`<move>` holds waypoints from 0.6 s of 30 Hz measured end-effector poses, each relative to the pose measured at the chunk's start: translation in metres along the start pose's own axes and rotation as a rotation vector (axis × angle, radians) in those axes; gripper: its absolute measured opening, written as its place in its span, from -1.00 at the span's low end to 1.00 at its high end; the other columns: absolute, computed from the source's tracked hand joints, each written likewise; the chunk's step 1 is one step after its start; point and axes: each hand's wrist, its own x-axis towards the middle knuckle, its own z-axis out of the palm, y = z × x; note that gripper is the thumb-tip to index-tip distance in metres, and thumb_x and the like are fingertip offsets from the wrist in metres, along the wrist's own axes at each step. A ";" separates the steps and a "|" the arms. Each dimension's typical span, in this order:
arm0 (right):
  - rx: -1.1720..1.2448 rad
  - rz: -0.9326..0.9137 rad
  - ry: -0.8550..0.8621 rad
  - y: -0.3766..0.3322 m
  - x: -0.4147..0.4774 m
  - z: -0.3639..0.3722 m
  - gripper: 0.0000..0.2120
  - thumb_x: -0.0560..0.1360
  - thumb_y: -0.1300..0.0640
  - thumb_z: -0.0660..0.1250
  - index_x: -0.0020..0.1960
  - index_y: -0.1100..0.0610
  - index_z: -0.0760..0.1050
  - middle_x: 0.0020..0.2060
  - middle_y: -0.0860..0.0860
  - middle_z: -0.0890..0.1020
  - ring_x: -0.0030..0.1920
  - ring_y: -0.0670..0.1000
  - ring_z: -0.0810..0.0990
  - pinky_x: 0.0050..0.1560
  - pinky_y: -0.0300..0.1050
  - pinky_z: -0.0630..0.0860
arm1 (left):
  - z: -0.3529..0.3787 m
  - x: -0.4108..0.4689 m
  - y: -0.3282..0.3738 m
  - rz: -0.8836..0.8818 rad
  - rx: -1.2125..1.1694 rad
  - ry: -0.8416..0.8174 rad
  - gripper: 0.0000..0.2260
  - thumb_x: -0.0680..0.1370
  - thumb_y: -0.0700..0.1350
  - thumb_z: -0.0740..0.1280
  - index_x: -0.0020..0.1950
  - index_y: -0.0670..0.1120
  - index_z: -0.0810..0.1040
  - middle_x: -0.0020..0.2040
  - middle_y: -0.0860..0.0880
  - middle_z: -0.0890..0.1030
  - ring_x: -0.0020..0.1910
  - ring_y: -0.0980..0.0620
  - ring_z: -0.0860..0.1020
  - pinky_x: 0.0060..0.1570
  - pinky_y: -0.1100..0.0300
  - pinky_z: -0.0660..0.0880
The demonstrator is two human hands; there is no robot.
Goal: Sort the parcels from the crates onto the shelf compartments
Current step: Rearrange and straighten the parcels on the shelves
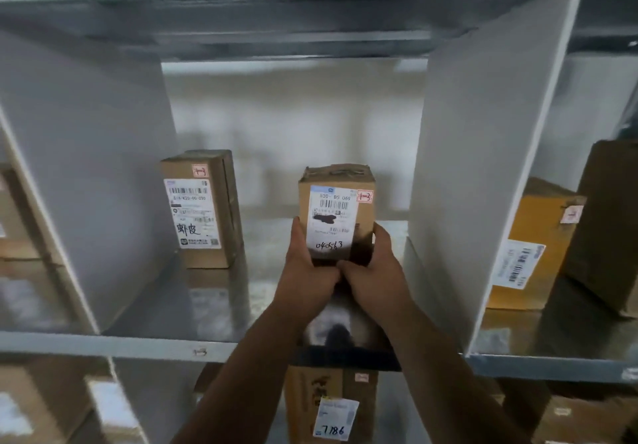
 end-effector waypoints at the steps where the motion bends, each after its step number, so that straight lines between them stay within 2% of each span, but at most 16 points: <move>1: -0.003 0.009 -0.003 -0.001 0.009 0.001 -0.23 0.52 0.28 0.43 0.61 -0.07 0.19 0.26 -0.08 0.63 0.33 0.09 0.61 0.29 -0.07 0.52 | 0.000 0.008 0.000 0.005 0.010 -0.005 -0.25 0.43 -0.53 0.31 0.37 0.20 0.32 0.24 0.09 0.65 0.21 0.10 0.65 0.01 0.28 0.64; 3: -0.006 0.024 -0.022 -0.002 0.026 0.005 -0.22 0.49 0.27 0.41 0.59 -0.08 0.16 0.19 -0.12 0.63 0.25 0.08 0.63 0.26 0.00 0.55 | 0.002 0.021 0.001 -0.017 0.052 -0.018 -0.24 0.45 -0.49 0.29 0.45 0.17 0.23 0.24 0.08 0.64 0.16 0.12 0.64 -0.01 0.30 0.62; 6: 0.005 0.026 -0.032 -0.003 0.043 0.010 -0.23 0.49 0.24 0.42 0.56 -0.10 0.15 0.19 -0.12 0.65 0.19 0.05 0.64 0.21 -0.02 0.56 | 0.005 0.031 0.005 -0.044 0.081 -0.013 -0.15 0.47 -0.41 0.28 0.61 0.15 0.02 0.30 0.07 0.60 0.24 0.04 0.60 0.24 0.09 0.59; 7: 0.008 0.030 -0.028 -0.003 0.046 0.010 -0.24 0.49 0.23 0.43 0.55 -0.11 0.15 0.18 -0.12 0.65 0.18 0.04 0.65 0.20 -0.01 0.56 | 0.007 0.034 0.004 -0.047 0.086 -0.013 -0.13 0.47 -0.39 0.28 0.62 0.16 -0.02 0.31 0.09 0.58 0.26 0.03 0.59 0.26 0.06 0.57; 11: -0.009 0.022 0.022 0.003 0.046 0.014 -0.24 0.50 0.20 0.44 0.56 -0.15 0.16 0.15 -0.13 0.65 0.15 0.06 0.64 0.18 -0.02 0.53 | 0.009 0.033 -0.001 -0.057 0.115 -0.001 -0.05 0.52 -0.38 0.31 0.70 0.12 -0.18 0.33 0.12 0.51 0.29 0.06 0.54 0.22 0.17 0.48; 14: -0.034 0.005 0.045 0.006 0.045 0.015 -0.24 0.50 0.21 0.42 0.57 -0.16 0.17 0.12 -0.13 0.65 0.13 0.06 0.63 0.11 -0.07 0.49 | 0.010 0.032 -0.004 -0.044 0.101 0.006 -0.03 0.51 -0.38 0.31 0.70 0.14 -0.18 0.36 0.11 0.53 0.30 0.04 0.56 0.28 0.12 0.52; 16: -0.041 -0.003 0.055 0.008 0.046 0.016 -0.26 0.50 0.22 0.40 0.57 -0.15 0.20 0.13 -0.12 0.65 0.13 0.06 0.63 0.10 -0.09 0.48 | 0.009 0.031 -0.004 -0.051 0.089 0.010 -0.06 0.51 -0.40 0.29 0.70 0.13 -0.12 0.31 0.14 0.55 0.24 0.07 0.59 0.17 0.25 0.53; 18: -0.040 -0.016 0.066 0.008 0.046 0.016 -0.28 0.50 0.23 0.40 0.55 -0.14 0.23 0.15 -0.11 0.67 0.14 0.06 0.64 0.10 -0.10 0.48 | 0.010 0.031 -0.003 -0.055 0.058 0.010 -0.12 0.51 -0.42 0.28 0.66 0.14 -0.04 0.23 0.18 0.56 0.11 0.18 0.60 -0.06 0.49 0.48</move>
